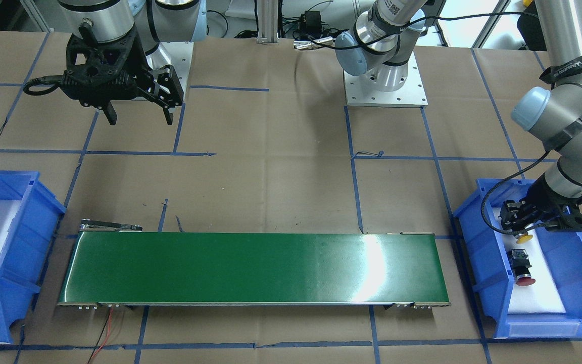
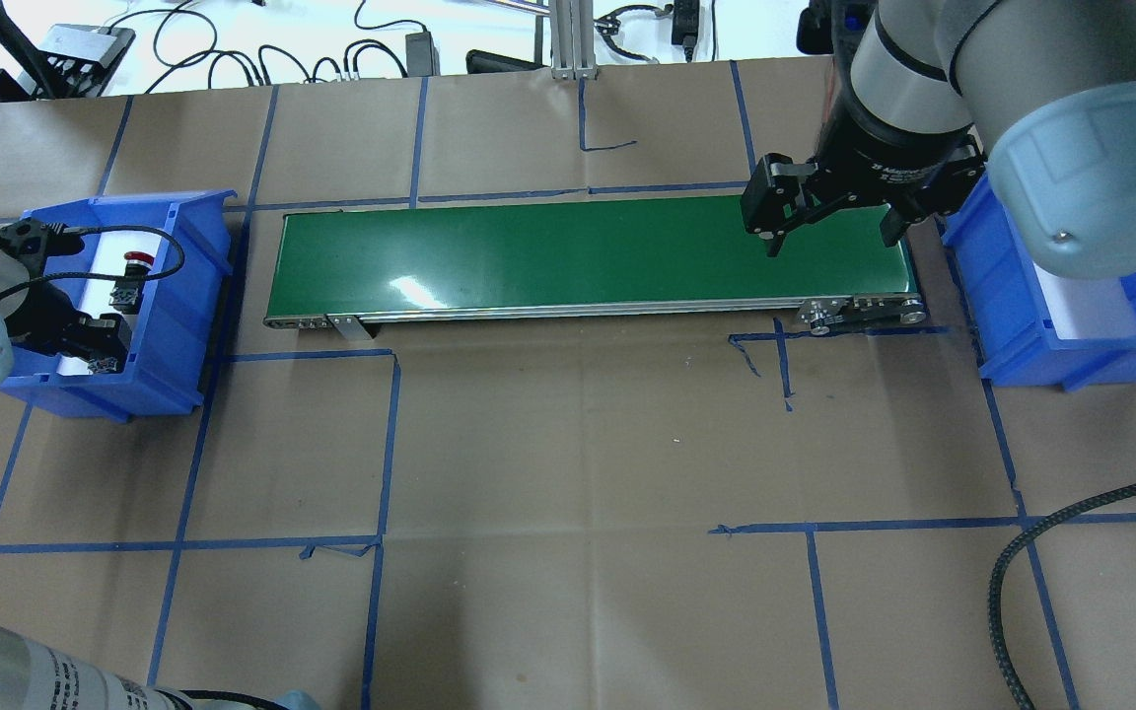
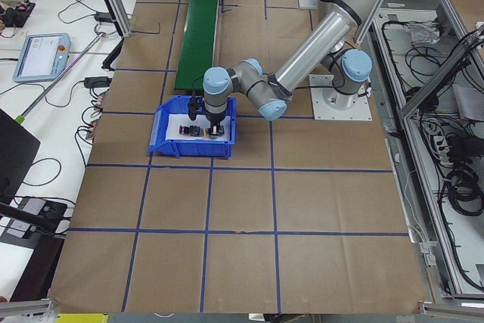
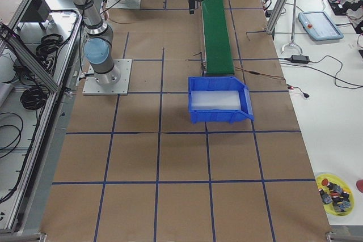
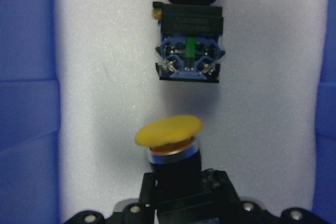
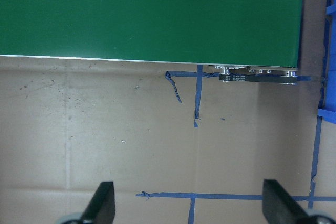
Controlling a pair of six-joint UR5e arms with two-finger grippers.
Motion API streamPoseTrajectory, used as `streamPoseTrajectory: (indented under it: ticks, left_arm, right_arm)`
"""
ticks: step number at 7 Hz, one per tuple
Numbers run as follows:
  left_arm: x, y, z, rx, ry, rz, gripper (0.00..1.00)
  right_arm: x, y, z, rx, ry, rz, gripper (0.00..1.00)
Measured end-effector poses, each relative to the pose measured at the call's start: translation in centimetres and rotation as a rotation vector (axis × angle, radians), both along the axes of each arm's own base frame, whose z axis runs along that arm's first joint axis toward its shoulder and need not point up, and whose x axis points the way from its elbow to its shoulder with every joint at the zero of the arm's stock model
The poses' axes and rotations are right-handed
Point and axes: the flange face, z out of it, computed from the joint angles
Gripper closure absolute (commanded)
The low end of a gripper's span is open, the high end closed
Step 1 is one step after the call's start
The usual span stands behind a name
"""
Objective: Transport two buttons from left to right
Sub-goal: 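Lift the yellow button out of the bin with the left gripper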
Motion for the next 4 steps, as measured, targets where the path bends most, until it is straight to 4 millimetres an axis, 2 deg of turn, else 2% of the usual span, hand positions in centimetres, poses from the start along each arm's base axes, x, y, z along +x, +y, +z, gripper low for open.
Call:
streamPoseTrajectory:
  ticks: [1, 3, 4]
  left_arm:
    - [0.4, -0.5, 2.2, 0.0, -0.001, -0.002, 1.0]
    - [0.8, -1.2, 8.3, 0.013, 0.005, -0.007, 1.0]
    - [0.8, -1.6, 10.4, 0.015, 0.006, -0.012, 1.0]
  right_arm:
    - [0.0, 0.0, 0.0, 0.0, 0.0, 0.0, 0.0]
    - [0.0, 0.0, 0.0, 0.001, 0.001, 0.001, 0.0]
    - [0.0, 0.0, 0.0, 0.0, 0.001, 0.001, 0.0]
